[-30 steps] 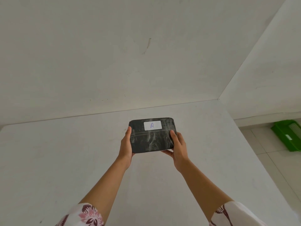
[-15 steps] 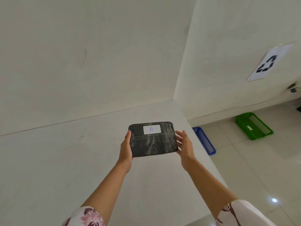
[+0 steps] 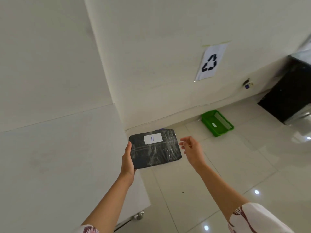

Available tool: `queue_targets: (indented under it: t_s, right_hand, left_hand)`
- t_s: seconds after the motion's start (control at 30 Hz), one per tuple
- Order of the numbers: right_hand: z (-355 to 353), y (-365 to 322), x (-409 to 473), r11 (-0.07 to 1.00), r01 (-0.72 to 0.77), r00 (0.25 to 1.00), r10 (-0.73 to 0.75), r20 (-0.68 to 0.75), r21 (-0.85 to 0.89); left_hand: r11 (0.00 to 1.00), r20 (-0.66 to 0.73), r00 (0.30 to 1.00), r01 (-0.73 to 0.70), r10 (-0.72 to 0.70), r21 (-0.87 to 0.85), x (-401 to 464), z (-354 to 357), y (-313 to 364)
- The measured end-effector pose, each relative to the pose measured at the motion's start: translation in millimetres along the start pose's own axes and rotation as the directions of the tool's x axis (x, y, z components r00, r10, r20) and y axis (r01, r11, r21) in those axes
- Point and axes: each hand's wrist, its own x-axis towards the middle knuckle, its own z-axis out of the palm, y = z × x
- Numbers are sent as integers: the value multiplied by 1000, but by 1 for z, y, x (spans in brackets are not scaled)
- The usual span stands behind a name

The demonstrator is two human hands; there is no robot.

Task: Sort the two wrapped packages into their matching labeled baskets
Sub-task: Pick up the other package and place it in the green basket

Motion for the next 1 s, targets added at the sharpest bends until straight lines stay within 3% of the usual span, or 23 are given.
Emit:
queue_targets:
  t_s: [0.4, 0.5, 0.77, 1.0]
  right_hand:
    - [-164, 71, 156, 903, 170, 978, -202, -41, -394]
    - [-207, 79, 202, 889, 156, 981, -191, -39, -431]
    - [-320, 103, 324, 888, 122, 984, -168, -66, -443]
    - [-429, 131, 432, 849, 203, 975, -223, 18, -488]
  left_hand:
    - [996, 105, 992, 58, -66, 73, 109, 216, -23]
    - [990, 86, 989, 116, -123, 85, 146, 270, -24]
    - [981, 145, 985, 69, -96, 183, 214, 425, -33]
    - [998, 23, 998, 64, -65, 24, 245, 552, -73]
